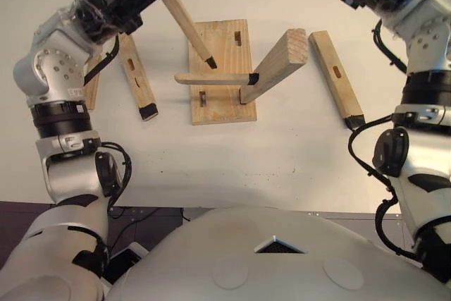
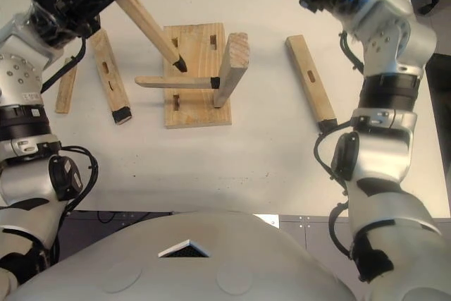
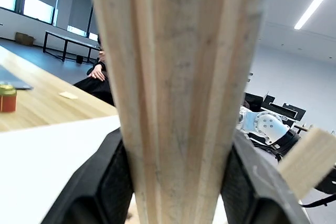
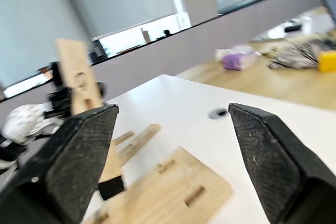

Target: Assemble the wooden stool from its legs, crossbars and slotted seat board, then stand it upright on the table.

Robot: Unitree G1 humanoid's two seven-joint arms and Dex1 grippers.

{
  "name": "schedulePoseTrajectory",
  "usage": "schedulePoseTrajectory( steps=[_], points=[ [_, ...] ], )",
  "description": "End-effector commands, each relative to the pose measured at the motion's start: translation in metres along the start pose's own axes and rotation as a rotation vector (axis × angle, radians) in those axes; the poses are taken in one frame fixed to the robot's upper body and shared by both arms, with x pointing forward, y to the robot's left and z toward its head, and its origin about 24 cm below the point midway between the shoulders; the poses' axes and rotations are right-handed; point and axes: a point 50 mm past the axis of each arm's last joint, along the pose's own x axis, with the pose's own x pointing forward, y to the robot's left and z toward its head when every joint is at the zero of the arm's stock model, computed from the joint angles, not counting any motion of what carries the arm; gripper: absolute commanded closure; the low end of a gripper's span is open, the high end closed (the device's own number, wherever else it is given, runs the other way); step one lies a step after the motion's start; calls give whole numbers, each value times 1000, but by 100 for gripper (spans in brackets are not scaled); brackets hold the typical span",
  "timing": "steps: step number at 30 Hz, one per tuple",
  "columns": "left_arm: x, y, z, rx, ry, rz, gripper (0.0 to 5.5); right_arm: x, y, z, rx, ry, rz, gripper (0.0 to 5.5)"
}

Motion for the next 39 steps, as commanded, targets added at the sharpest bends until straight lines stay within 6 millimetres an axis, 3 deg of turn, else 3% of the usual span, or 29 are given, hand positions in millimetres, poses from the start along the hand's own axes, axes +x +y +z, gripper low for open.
schedulePoseTrajectory(
  steps=[1, 4, 13, 19, 25, 34, 39],
  points=[
    [-23, -5, -11, 4, 46, 28, 347, -29, -5, -15, 49, -16, -106, 165],
    [-33, -7, -18, -7, 77, 50, 347, -34, -4, -24, 77, -13, -137, 165],
    [-47, -13, -36, 17, 222, 24, 349, -25, -2, -28, 78, 6, -140, 165],
    [-70, -14, -33, 36, 336, 35, 349, -24, -3, -30, 56, 22, -152, 165],
    [-67, -18, -35, 58, 410, -33, 349, -21, -2, -36, 37, 15, -167, 165],
    [-80, -17, -36, 208, 568, -109, 349, -22, -3, -41, 31, 1, -202, 165],
    [-70, -23, -38, 274, 630, -183, 349, -23, -3, -42, 30, -1, -213, 165]
  ],
)
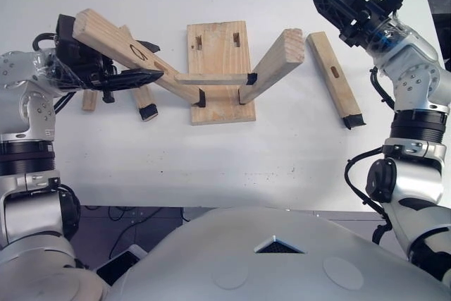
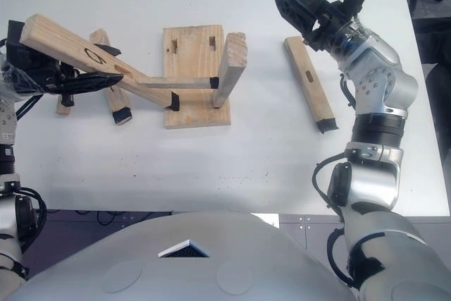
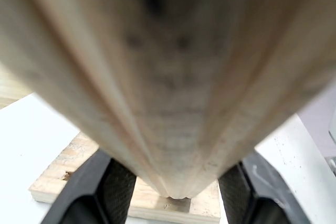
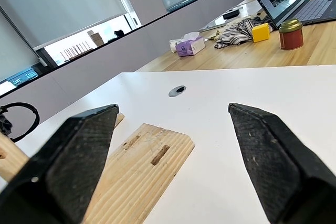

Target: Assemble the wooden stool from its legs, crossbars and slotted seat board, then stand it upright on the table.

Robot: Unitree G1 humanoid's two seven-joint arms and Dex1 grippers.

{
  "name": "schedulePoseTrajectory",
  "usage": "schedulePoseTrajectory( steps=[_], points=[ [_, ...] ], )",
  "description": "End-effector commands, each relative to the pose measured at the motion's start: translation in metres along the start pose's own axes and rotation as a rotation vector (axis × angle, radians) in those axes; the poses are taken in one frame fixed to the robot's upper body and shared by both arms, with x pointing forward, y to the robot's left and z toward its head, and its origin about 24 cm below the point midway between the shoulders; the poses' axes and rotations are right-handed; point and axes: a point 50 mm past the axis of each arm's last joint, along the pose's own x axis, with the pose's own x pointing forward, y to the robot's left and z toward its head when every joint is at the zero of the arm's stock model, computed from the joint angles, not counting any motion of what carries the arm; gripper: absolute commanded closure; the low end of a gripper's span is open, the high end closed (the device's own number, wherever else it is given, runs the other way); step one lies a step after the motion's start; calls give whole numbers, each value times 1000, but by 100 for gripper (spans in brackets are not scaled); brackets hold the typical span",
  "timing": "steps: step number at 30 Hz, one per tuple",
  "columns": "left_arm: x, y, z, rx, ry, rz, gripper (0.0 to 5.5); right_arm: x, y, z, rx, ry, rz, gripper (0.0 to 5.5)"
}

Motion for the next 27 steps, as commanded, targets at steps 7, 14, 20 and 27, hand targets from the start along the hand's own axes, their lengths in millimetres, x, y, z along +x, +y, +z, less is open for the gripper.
schedulePoseTrajectory(
  steps=[7, 14, 20, 27],
  points=[
    [13, -14, -14, 17, 223, -70, 349, 2, 3, -9, 6, 2, -15, 165],
    [20, -18, -10, 47, 219, -95, 349, 2, 3, -9, 6, 9, -14, 165],
    [25, -22, -8, 63, 213, -107, 349, 2, 2, -8, 1, 15, -13, 165],
    [30, -22, -3, 94, 223, -114, 349, 3, 3, -7, -5, 18, -9, 165]
  ],
)
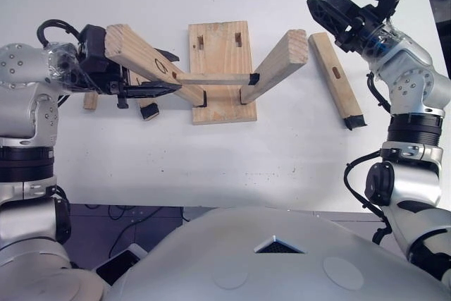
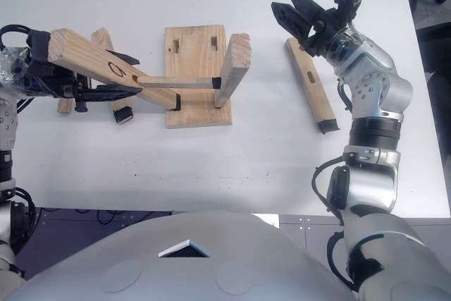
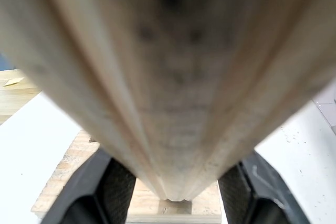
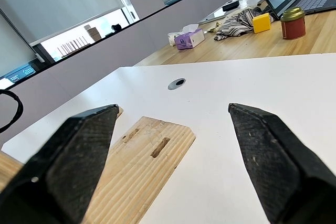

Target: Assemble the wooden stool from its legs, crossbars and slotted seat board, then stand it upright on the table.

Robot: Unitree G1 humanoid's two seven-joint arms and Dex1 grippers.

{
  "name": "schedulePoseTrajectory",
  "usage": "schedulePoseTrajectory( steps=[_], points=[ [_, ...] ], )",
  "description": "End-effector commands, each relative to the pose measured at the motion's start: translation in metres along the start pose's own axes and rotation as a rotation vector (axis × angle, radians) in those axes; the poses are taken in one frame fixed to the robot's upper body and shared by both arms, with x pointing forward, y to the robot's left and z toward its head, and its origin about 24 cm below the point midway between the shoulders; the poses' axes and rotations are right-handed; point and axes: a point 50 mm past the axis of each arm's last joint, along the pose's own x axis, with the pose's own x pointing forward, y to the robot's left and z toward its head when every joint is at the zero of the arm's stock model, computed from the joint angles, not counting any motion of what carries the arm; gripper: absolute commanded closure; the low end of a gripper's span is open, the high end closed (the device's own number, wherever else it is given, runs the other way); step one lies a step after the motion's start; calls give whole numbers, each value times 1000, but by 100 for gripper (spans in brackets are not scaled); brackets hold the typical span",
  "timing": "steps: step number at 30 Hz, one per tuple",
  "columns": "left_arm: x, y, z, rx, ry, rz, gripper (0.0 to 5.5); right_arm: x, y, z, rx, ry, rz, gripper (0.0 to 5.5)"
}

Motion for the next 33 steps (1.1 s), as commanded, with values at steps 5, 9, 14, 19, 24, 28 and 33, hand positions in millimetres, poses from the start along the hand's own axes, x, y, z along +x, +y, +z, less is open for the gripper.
schedulePoseTrajectory(
  steps=[5, 9, 14, 19, 24, 28, 33],
  points=[
    [12, -12, -16, -52, 138, -81, 349, 3, 2, 4, -9, -16, 8, 165],
    [16, -17, -19, -29, 216, -110, 349, 3, 2, 3, -12, -13, 8, 165],
    [17, -20, -29, -39, 342, -137, 349, 4, 2, 3, -13, -11, 10, 165],
    [20, -22, -47, -190, 408, -101, 349, 4, 3, 1, -11, -3, 13, 165],
    [21, -33, -83, -373, 494, -76, 349, 6, 5, -2, -8, 21, 30, 165],
    [21, -48, -108, -473, 547, -79, 349, 8, 7, -5, 0, 48, 44, 165],
    [24, -60, -116, -532, 535, -100, 349, 11, 11, -10, 17, 75, 60, 165]
  ],
)
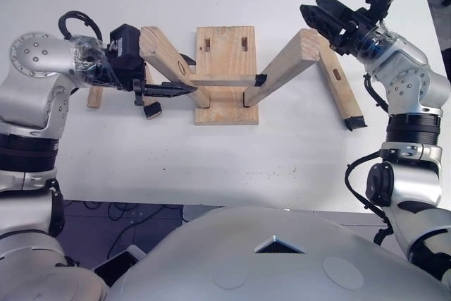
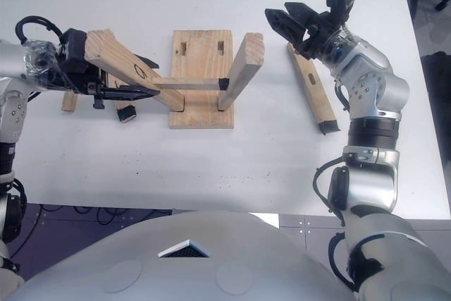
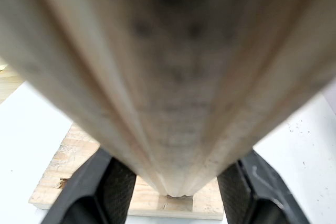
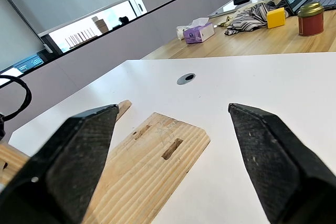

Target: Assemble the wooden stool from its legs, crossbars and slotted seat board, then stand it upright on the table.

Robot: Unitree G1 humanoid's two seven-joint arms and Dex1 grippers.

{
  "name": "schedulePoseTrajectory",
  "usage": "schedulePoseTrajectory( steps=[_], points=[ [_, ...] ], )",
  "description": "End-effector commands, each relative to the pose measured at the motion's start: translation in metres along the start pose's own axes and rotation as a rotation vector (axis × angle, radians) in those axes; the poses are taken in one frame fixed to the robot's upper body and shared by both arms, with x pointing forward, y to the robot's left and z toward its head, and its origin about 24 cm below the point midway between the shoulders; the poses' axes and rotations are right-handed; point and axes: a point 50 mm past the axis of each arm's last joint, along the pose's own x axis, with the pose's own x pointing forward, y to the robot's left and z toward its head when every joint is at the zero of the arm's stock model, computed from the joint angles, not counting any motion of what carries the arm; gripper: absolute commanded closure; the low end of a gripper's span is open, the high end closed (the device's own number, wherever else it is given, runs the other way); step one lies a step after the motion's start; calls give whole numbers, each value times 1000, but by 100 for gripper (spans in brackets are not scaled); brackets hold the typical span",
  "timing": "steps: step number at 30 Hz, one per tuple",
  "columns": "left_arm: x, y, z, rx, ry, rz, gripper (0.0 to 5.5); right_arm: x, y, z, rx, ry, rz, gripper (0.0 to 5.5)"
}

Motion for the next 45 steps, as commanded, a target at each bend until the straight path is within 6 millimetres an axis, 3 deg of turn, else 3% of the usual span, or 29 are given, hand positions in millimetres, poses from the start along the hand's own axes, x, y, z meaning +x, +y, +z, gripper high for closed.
schedulePoseTrajectory(
  steps=[1, 6, 10, 14, 15, 19, 26, 31, 36, 40, 45],
  points=[
    [17, -61, -111, -502, 408, -92, 349, 7, 8, -6, 19, 29, 36, 165],
    [17, -51, -105, -471, 381, -78, 349, 9, 9, -11, 31, 24, 34, 165],
    [20, -41, -82, -381, 304, -59, 349, 9, 6, -10, 28, 8, 12, 165],
    [13, -18, -68, -277, 299, 52, 349, 6, 4, -12, 19, 5, -3, 165],
    [10, -13, -65, -257, 300, 77, 312, 6, 4, -13, 19, 4, -5, 165],
    [3, 1, -59, -209, 301, 159, 258, 4, 3, -15, 21, 2, -13, 165],
    [-7, -1, -52, -192, 287, 164, 155, -6, 10, -19, -49, 70, 35, 165],
    [-34, 12, -20, -214, 90, 202, 155, -30, 35, -23, -121, 141, 178, 165],
    [-31, -7, -28, -254, 115, 86, 155, -53, 46, -44, -306, 414, 240, 165],
    [-29, -8, -27, -253, 81, 83, 155, -46, 51, -50, -491, 478, 289, 165],
    [-26, -3, -25, -245, 49, 105, 155, -29, 57, -42, -496, 376, 326, 165]
  ],
)
